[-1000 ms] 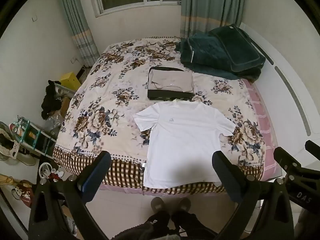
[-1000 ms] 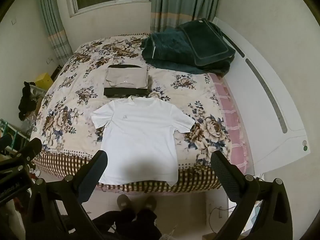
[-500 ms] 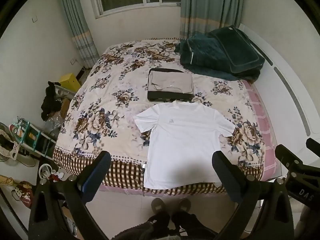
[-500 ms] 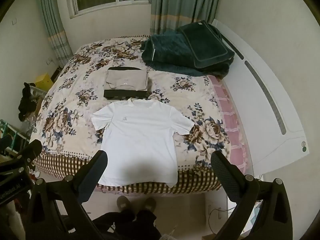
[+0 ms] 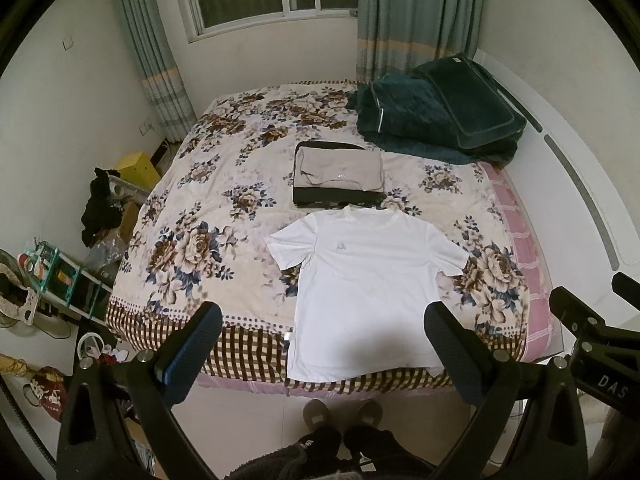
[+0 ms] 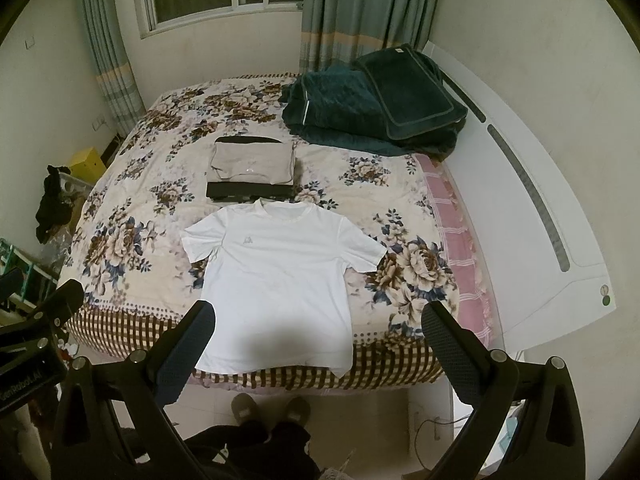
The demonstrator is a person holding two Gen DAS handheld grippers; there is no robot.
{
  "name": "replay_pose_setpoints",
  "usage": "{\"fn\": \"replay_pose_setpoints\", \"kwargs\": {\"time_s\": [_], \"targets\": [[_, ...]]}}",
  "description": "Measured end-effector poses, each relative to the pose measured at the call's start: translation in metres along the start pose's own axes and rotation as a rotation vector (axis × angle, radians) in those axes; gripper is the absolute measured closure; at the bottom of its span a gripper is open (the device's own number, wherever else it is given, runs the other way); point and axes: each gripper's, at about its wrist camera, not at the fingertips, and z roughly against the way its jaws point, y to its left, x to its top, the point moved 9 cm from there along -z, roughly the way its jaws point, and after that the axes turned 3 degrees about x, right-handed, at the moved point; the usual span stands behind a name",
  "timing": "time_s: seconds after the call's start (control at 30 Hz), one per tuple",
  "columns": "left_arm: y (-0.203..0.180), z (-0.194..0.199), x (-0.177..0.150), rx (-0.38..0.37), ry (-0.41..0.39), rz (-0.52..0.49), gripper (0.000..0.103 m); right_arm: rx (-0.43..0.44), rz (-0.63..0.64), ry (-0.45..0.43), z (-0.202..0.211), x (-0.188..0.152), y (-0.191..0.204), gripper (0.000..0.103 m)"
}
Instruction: Fold small clothes
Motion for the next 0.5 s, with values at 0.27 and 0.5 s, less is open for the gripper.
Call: {"fn": "replay_pose_setpoints", "kwargs": {"time_s": [0.27, 0.5], "targets": [[0.0, 0.0, 0.0, -0.001, -0.003, -0.001, 0.0, -0.001, 0.001, -0.004, 0.0, -0.002, 0.002, 0.0], [0.001, 0.001, 0.009, -0.001, -0.015, 0.007, 0.0, 0.001, 0.002, -0.008, 0.014, 0.004, -0.002, 0.0]]}}
